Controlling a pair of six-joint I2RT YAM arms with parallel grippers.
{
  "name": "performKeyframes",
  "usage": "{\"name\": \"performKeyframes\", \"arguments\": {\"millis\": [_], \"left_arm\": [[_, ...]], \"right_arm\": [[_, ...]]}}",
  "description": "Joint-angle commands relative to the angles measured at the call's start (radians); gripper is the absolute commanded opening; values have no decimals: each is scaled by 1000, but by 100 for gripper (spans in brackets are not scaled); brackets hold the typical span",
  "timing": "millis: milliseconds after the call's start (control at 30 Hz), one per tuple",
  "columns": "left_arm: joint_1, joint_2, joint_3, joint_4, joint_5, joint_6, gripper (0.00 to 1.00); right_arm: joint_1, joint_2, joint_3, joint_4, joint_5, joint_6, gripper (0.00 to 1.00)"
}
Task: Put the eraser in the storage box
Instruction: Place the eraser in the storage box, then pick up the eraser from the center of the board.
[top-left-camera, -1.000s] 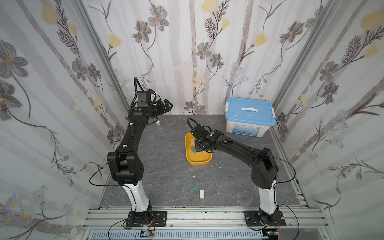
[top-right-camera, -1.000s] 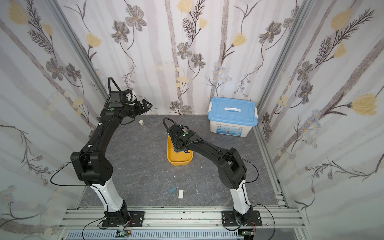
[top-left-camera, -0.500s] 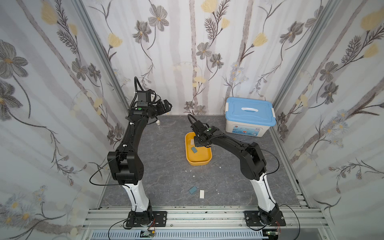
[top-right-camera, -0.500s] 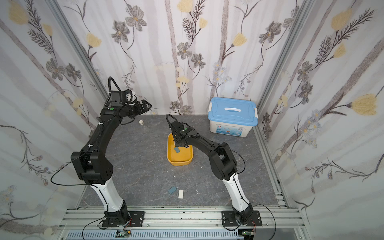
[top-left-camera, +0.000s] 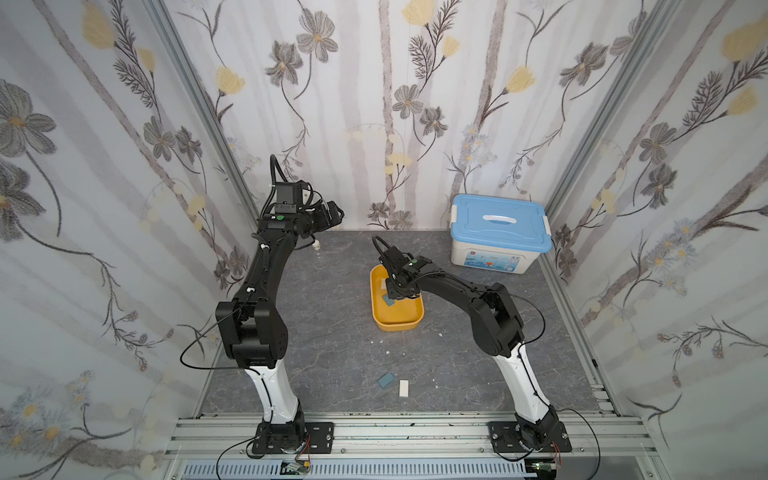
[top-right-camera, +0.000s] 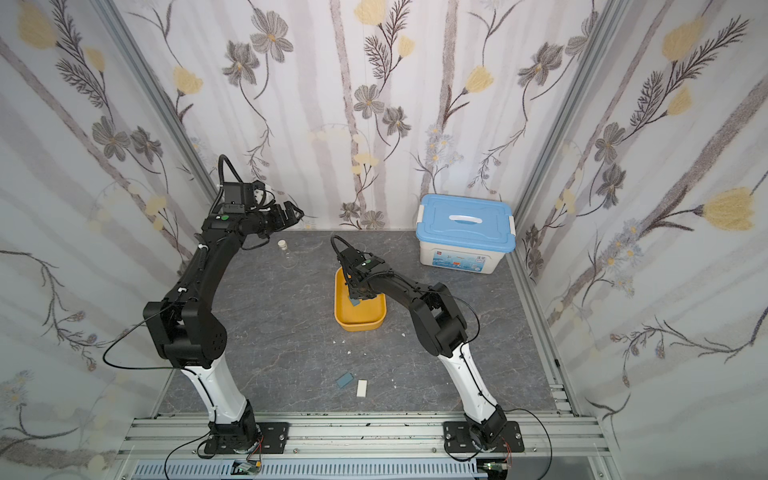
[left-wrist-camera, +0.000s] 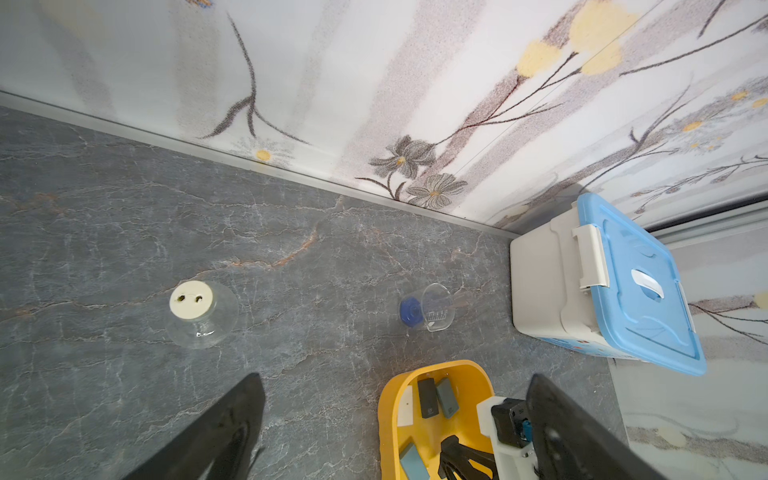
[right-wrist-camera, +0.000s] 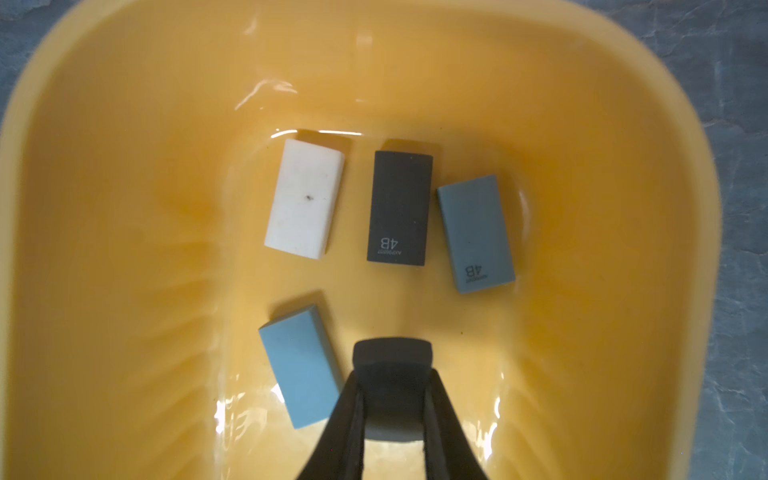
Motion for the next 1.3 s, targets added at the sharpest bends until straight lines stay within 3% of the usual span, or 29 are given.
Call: {"name": "performKeyframes", "arguments": {"millis": [0,233,500,667,900,1033,1267], "left_arm": [[0,2,9,11,-5,23,100],[0,7,9,9,-5,25,100],[0,5,13,3,-7,30,100],[0,4,11,2,-2,30,100],[1,0,11,2,-1,30,100],[0,-5,12,8,8,26,100],[0,-22,5,2,10,25,100]], "right_arm": [[-1,14,13,19,-13,-5,21],[-6,46,50,9,-19,-5,23],[-6,44,62,7,-18,-4,44],[-3,35,62,2,-16,1,48],[75,-118,49,-21,97,-8,60],[180,-266,-105,-35,147,56,66],[372,-468,-474,-37,67,332,68]]}}
